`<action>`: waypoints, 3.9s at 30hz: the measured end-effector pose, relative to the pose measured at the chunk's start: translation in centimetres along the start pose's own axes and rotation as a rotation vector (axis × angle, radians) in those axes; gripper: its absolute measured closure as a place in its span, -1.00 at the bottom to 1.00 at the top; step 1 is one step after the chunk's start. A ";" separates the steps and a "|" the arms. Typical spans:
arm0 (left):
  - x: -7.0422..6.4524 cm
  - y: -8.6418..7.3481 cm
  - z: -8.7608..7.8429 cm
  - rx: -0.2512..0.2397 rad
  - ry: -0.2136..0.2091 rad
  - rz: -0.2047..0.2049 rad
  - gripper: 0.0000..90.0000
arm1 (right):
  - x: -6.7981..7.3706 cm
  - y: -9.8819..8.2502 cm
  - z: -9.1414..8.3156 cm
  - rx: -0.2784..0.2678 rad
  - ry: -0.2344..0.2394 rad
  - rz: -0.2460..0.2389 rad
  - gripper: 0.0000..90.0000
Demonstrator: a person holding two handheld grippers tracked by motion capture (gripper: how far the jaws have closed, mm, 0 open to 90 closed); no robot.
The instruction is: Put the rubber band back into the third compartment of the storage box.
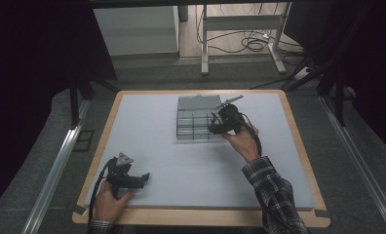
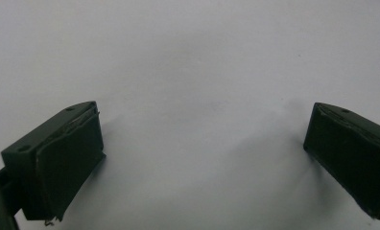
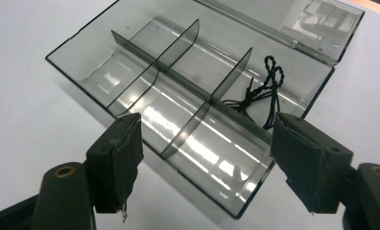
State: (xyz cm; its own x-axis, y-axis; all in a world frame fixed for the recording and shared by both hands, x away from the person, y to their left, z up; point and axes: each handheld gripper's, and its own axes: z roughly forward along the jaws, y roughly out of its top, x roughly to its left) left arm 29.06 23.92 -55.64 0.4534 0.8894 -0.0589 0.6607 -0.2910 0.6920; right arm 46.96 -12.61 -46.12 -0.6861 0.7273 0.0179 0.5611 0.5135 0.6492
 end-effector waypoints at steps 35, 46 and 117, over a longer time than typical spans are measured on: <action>0.0 0.0 0.0 0.000 0.000 0.000 -1.00 | 1.6 -4.8 -2.9 0.007 0.018 0.003 -0.71; 0.0 0.0 0.0 0.000 0.001 0.000 -1.00 | 2.0 -6.6 -3.6 0.013 0.007 -0.019 -0.76; 0.0 0.0 0.0 0.001 0.001 0.001 -1.00 | 2.5 -19.7 -9.6 -0.019 -0.068 0.079 -0.87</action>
State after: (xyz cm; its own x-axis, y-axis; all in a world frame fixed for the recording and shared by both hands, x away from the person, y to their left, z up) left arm 29.07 23.91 -55.64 0.4538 0.8893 -0.0572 0.6605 -0.2926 0.6914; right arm 29.73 -25.28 -51.57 -0.6064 0.7949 0.0181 0.6029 0.4449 0.6622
